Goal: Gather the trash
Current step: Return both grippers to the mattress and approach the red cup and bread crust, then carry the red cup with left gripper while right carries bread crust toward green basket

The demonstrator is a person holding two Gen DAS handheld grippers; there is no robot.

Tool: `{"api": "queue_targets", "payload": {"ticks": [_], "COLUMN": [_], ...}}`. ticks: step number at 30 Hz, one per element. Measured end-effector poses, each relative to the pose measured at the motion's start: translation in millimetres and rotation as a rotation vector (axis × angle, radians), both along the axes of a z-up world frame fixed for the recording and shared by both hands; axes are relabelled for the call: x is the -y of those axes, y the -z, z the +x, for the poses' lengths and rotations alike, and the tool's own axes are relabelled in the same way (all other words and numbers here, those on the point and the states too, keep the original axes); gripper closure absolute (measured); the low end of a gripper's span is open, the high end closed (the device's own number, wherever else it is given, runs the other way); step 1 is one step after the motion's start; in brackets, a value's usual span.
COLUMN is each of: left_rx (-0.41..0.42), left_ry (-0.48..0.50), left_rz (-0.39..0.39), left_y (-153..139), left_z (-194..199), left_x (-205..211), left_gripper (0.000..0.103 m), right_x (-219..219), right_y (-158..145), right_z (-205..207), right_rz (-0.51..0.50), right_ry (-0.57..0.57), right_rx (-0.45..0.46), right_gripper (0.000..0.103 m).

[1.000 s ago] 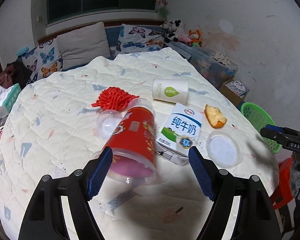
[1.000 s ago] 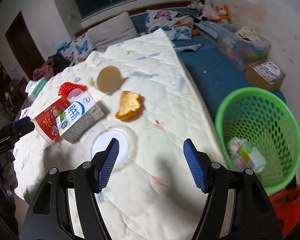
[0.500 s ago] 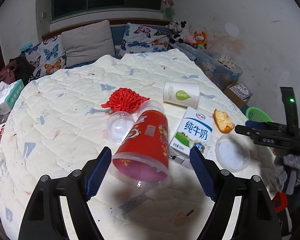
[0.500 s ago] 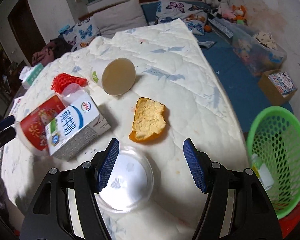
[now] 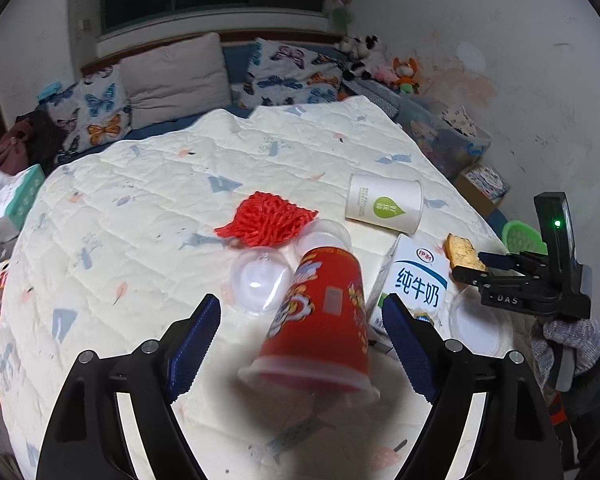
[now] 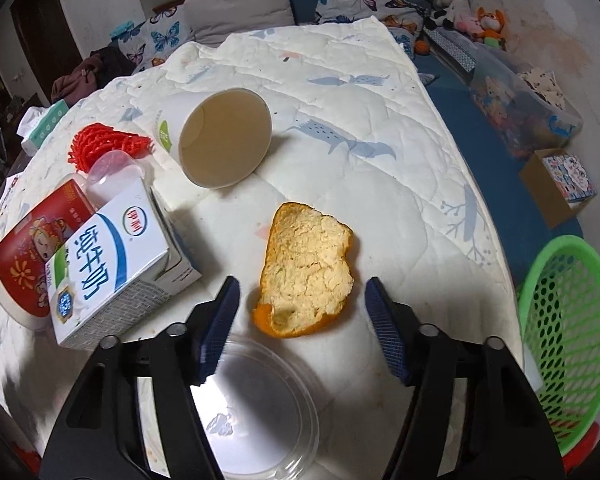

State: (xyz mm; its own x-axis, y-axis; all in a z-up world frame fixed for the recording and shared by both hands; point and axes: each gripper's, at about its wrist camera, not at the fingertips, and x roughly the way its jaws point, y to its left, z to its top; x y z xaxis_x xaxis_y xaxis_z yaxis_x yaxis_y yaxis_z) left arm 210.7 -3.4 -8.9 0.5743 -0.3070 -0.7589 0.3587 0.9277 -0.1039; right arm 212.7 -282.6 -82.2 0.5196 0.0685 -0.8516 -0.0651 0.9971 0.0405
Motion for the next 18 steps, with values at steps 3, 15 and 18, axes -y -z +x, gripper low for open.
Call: {"api": "queue_targets", "payload": {"ticks": [3,15,18], "left_rx": [-0.032,-0.105,-0.130], "left_ry": [0.031,0.157,0.161], "left_rz": [0.019,0.128,0.137], "left_y": [6.0,25.6,32.9], "left_z": [11.9,29.5,34.2], "left_x": [7.4,36.0,37.0], "left_gripper": [0.023,0.024,0.031], "right_x": [-2.8,-4.8,-1.9], "right_y": [3.2,6.0,4.8], "right_z": [1.8,6.1,3.0], "right_rz": [-0.026,-0.044,-0.029], "right_ry": [-0.008,-0.007,-0.004], "right_rx": [-0.004,0.004,0.008], "right_gripper": [0.051,0.055,0.056]}}
